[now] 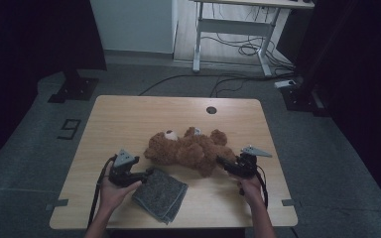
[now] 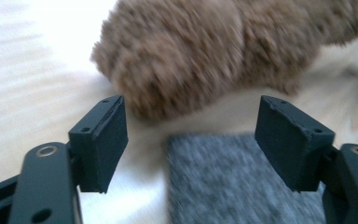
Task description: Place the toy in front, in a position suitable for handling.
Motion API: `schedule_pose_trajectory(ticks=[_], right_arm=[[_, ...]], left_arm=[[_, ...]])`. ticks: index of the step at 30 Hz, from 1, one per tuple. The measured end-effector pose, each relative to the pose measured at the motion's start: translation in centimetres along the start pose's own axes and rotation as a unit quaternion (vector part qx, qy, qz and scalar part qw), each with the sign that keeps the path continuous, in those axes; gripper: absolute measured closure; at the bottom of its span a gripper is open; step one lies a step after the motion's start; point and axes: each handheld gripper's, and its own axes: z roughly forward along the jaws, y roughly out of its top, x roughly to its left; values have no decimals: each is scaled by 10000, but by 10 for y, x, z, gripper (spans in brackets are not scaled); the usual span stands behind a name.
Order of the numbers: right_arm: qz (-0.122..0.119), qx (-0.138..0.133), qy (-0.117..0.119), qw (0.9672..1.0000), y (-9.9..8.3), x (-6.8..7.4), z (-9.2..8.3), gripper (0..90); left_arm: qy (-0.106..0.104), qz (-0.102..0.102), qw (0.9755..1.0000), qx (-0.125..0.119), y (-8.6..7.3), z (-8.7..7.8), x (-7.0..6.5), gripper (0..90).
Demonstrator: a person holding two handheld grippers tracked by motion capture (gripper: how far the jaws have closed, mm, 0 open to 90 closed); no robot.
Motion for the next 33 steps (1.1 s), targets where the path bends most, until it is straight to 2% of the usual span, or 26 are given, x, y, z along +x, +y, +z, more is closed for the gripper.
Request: schedule_pose_trajectory(ticks=[2, 3, 5, 10, 12, 18, 24, 33], right_arm=[[-3, -4, 13, 10000, 0, 0, 0, 479], [6, -7, 20, 10000, 0, 0, -1, 479], [-23, -28, 6, 10000, -1, 1, -1, 478], [-71, -2, 34, 10000, -3, 0, -2, 475], [-70, -5, 20, 10000, -3, 0, -2, 474], [-43, -6, 30, 10000, -3, 0, -2, 471], [-16, 7, 50, 10000, -4, -1, -2, 466], [29, 11, 57, 10000, -5, -2, -1, 462]], left_arm=[[-1, 0, 10000, 48, -3, 0, -2, 233], [-24, -14, 9998, 186, -7, 2, -5, 217], [-150, -6, 9995, 264, -14, 2, -15, 212], [-257, 381, 9979, 448, -17, 11, -40, 203], [-294, 444, 9971, 535, -19, 16, -46, 203], [-381, 517, 9952, 744, -24, 27, -57, 193], [-430, 486, 9937, 917, -31, 37, -65, 161], [-343, 604, 9914, 1113, -39, 52, -79, 98]])
